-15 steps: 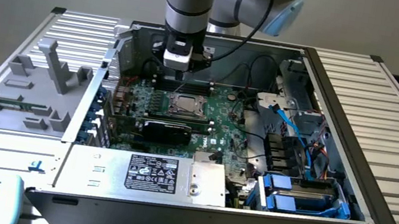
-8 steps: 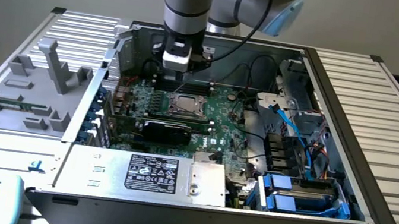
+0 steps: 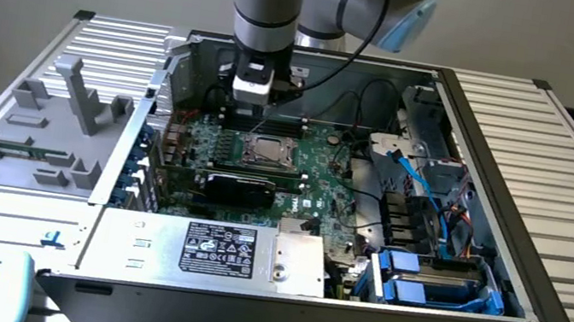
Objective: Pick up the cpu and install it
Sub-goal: 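Install the first cpu locking lever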
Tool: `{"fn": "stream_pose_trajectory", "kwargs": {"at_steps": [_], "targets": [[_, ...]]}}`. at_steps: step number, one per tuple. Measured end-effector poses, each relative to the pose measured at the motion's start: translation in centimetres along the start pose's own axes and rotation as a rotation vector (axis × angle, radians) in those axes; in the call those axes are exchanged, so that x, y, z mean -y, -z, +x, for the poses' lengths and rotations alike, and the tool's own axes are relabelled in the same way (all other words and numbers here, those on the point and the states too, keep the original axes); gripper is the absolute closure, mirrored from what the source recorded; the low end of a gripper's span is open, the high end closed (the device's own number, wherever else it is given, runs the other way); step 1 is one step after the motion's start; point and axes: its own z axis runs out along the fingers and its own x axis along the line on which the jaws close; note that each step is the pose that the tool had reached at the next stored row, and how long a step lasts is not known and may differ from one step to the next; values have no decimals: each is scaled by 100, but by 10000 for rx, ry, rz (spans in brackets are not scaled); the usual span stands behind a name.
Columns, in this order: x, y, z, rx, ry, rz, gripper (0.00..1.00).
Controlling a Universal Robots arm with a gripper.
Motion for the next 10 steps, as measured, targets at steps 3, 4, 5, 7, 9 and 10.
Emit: {"fn": "stream_pose_trajectory", "kwargs": {"at_steps": [3,4,5,7,9,10], "targets": [[-3,-5,-2,-2,15,100,88],[-4,-8,-2,-2,17,110,88],[-5,-11,-2,-6,21,116,88],[-5,-11,-2,-3,28,113,88],[-7,-16,-2,-9,44,116,88],[-9,-22,-1,-16,52,119,88]]}}
